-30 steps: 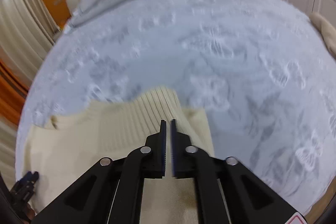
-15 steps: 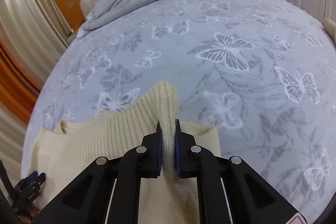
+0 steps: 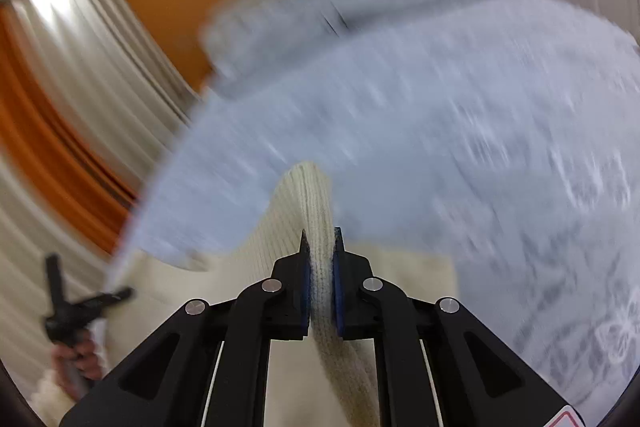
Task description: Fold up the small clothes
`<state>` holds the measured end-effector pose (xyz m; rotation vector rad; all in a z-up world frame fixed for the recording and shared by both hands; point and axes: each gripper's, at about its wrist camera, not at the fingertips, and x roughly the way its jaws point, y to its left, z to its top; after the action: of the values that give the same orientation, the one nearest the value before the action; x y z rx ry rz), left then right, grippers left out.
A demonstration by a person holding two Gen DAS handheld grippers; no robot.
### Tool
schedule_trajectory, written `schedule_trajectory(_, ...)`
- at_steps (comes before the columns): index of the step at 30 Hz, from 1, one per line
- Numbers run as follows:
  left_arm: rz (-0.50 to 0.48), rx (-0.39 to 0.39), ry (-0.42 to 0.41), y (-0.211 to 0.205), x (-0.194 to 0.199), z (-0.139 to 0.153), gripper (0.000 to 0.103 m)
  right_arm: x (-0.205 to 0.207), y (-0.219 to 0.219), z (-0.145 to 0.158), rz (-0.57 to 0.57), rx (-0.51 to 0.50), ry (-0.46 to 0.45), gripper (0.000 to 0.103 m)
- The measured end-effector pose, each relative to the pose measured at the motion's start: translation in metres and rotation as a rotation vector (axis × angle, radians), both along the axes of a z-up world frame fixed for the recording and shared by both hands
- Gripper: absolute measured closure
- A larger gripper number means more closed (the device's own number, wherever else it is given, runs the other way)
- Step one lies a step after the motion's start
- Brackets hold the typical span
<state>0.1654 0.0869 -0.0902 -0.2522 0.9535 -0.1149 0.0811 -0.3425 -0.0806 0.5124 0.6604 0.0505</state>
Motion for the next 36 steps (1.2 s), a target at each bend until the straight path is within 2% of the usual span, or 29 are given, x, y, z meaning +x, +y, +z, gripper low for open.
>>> schedule_trajectory(1, 0.003, 0.03, -0.038, -0.003, -0.003, 0.01, 0.095, -0.007, 0.0, 0.012, -0.015, -0.01, -0.048, 0.095)
schedule_trajectory(2, 0.01, 0.054, -0.047, -0.006, 0.0, 0.014, 0.095, -0.007, -0.002, 0.014, -0.041, -0.039, -0.059, 0.095)
schedule_trajectory(3, 0.014, 0.078, -0.02, -0.008, 0.009, 0.007, 0.095, 0.003, -0.008, 0.001, -0.072, -0.075, -0.005, 0.095)
schedule_trajectory(4, 0.01, 0.104, 0.033, -0.011, 0.021, -0.01, 0.094, 0.015, -0.015, -0.018, -0.091, -0.088, 0.073, 0.095)
schedule_trajectory(6, -0.017, 0.135, 0.165, -0.016, 0.039, -0.049, 0.093, 0.042, -0.029, -0.082, -0.119, -0.068, 0.337, 0.095)
schedule_trajectory(7, -0.009, 0.139, 0.21, -0.016, 0.039, -0.065, 0.09, 0.046, -0.03, -0.097, -0.135, -0.073, 0.414, 0.094)
schedule_trajectory(8, -0.003, 0.121, 0.178, -0.013, 0.033, -0.06, 0.089, 0.046, -0.028, -0.095, -0.135, -0.068, 0.407, 0.091)
schedule_trajectory(9, -0.01, 0.085, 0.13, -0.008, 0.019, -0.046, 0.087, 0.041, -0.022, -0.079, -0.129, -0.093, 0.341, 0.085)
schedule_trajectory(11, -0.002, 0.051, 0.092, 0.002, -0.001, -0.025, 0.075, 0.028, -0.009, -0.05, -0.141, -0.189, 0.25, 0.082)
schedule_trajectory(13, 0.028, 0.049, 0.043, 0.023, -0.029, -0.002, 0.048, 0.009, 0.009, -0.029, -0.136, -0.24, 0.193, 0.082)
schedule_trajectory(15, 0.066, 0.044, 0.054, 0.045, -0.057, 0.009, 0.038, -0.005, 0.032, -0.021, -0.08, -0.192, 0.178, 0.082)
schedule_trajectory(18, 0.053, -0.03, 0.128, 0.071, -0.077, 0.0, 0.038, -0.022, 0.081, -0.025, 0.058, -0.127, 0.189, 0.082)
schedule_trajectory(20, 0.02, -0.095, 0.175, 0.081, -0.093, -0.012, 0.037, -0.031, 0.121, -0.035, 0.163, -0.124, 0.213, 0.082)
schedule_trajectory(21, 0.02, -0.11, 0.192, 0.084, -0.1, -0.017, 0.036, -0.035, 0.145, -0.042, 0.219, -0.127, 0.227, 0.082)
schedule_trajectory(24, 0.017, -0.221, 0.235, 0.087, -0.105, -0.031, 0.032, -0.042, 0.197, -0.057, 0.332, -0.103, 0.279, 0.083)
schedule_trajectory(26, -0.013, -0.205, 0.258, 0.077, -0.101, -0.04, 0.037, -0.046, 0.211, -0.058, 0.344, -0.099, 0.273, 0.083)
schedule_trajectory(28, -0.08, -0.101, 0.265, 0.064, -0.1, -0.043, 0.069, -0.042, 0.224, -0.061, 0.335, -0.14, 0.28, 0.084)
schedule_trajectory(29, -0.097, -0.09, 0.278, 0.061, -0.101, -0.045, 0.074, -0.038, 0.228, -0.071, 0.326, -0.168, 0.318, 0.093)
schedule_trajectory(30, -0.096, -0.08, 0.294, 0.06, -0.102, -0.049, 0.078, -0.038, 0.23, -0.078, 0.325, -0.175, 0.35, 0.096)
schedule_trajectory(32, -0.088, -0.055, 0.32, 0.06, -0.107, -0.055, 0.08, -0.034, 0.225, -0.084, 0.317, -0.146, 0.368, 0.096)
schedule_trajectory(34, -0.092, -0.045, 0.314, 0.061, -0.11, -0.053, 0.081, -0.029, 0.223, -0.071, 0.292, -0.122, 0.384, 0.096)
schedule_trajectory(36, -0.092, -0.046, 0.307, 0.063, -0.112, -0.051, 0.081, -0.019, 0.224, -0.052, 0.264, -0.131, 0.336, 0.091)
